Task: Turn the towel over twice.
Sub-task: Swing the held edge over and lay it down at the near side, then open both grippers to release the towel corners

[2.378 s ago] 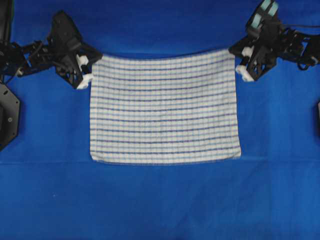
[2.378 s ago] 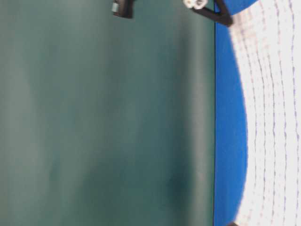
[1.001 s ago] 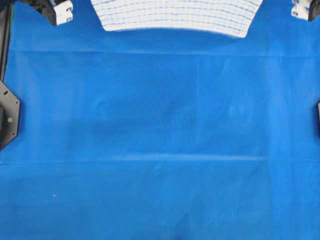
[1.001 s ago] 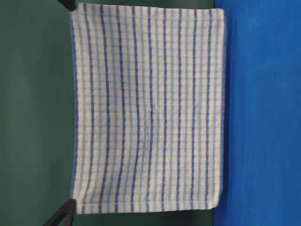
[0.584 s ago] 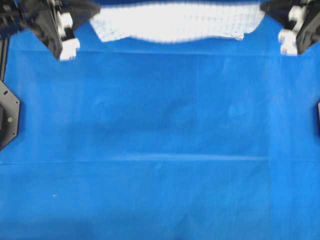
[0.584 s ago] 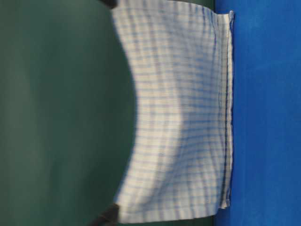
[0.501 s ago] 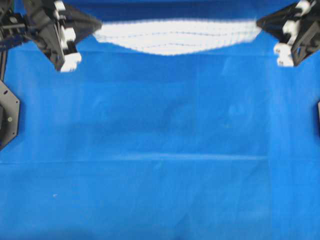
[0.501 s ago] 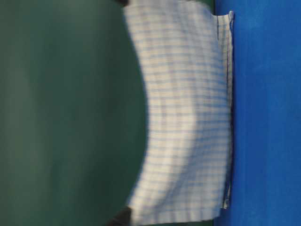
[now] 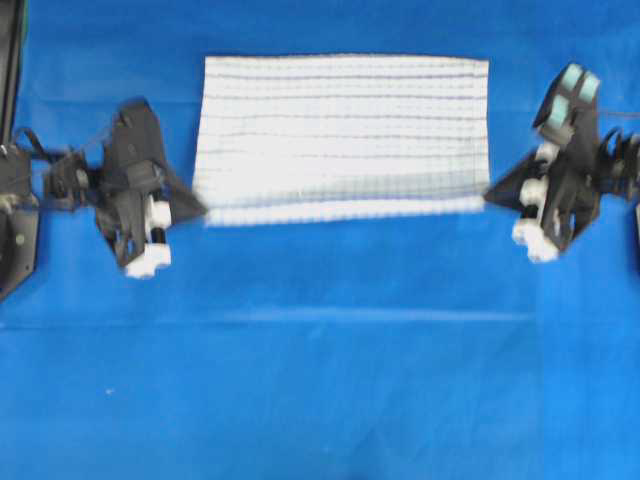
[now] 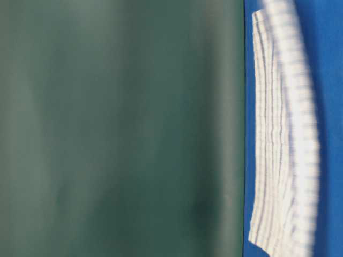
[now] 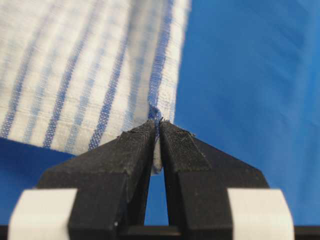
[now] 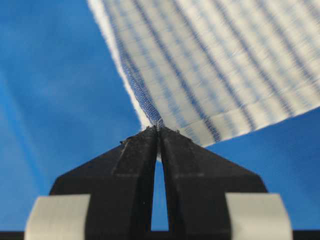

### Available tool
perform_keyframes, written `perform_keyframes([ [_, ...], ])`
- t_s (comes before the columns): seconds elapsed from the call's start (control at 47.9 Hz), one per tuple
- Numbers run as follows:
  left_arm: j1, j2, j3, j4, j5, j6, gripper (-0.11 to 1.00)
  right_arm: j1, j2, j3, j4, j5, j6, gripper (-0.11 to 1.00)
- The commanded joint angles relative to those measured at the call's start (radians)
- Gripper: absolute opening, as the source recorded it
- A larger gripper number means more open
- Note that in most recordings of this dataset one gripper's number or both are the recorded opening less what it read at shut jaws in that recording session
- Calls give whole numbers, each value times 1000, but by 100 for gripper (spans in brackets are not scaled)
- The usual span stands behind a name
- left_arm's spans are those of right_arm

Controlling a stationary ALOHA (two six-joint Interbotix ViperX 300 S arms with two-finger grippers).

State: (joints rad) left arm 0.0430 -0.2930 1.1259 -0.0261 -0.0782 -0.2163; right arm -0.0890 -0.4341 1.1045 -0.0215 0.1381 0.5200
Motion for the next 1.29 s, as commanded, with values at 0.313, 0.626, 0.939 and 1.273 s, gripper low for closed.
perform_keyframes([
  [0.313, -261, 146, -32, 0, -26, -178, 3, 268, 207, -57, 2, -89, 170, 5],
  [0.626, -278, 150, -32, 0, -26, -178, 3, 311, 247, -92, 2, -84, 176, 5],
  [0.939, -278, 149, -37, -2, -25, -176, 4, 311, 242, -94, -2, -67, 176, 5],
  [1.273, -278, 49, -57, 0, 31, -160, 73, 311, 161, -129, -44, 14, 164, 66],
])
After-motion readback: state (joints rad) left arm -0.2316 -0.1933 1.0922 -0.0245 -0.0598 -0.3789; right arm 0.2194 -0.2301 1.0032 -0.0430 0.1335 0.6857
